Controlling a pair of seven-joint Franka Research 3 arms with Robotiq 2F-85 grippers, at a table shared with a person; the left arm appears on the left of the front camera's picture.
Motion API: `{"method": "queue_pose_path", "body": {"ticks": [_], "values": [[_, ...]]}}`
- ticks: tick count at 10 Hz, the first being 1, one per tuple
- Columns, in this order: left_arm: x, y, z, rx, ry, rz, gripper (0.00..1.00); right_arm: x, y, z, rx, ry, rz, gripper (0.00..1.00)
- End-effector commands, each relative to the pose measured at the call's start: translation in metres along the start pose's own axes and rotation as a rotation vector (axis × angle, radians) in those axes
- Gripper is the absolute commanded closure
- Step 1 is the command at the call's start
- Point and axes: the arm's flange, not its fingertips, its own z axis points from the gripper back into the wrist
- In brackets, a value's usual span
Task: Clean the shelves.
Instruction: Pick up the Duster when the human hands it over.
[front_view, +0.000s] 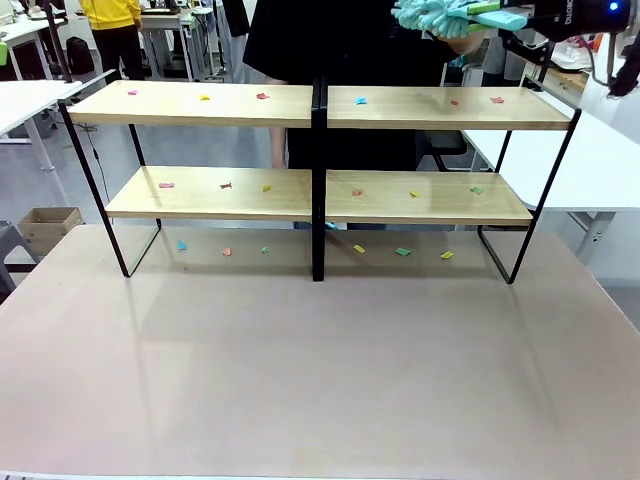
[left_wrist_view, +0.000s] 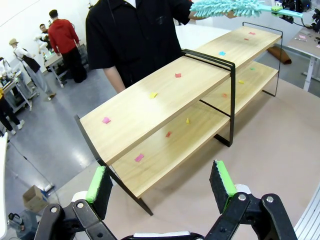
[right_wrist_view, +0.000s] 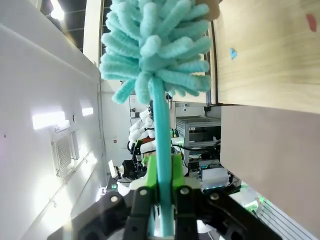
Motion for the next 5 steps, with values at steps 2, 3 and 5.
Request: {"method": "queue_pose_path", "body": {"ticks": [2, 3, 5], "values": [[0.000, 0.000, 0.000, 0.005, 0.003, -0.002, 0.00, -0.007, 0.015, 0.018, 0.018, 0.062, 0.057, 1.00], [0.000, 0.000, 0.000, 0.005, 0.003, -0.002, 0.00, -0.020, 0.026, 0.045, -0.012, 0.176, 0.119, 1.00], [0.000, 0.000, 0.000, 0.005, 0.003, -0.002, 0.00, -0.065, 0.046, 0.132, -0.182, 0.424, 0.209, 1.00]]}}
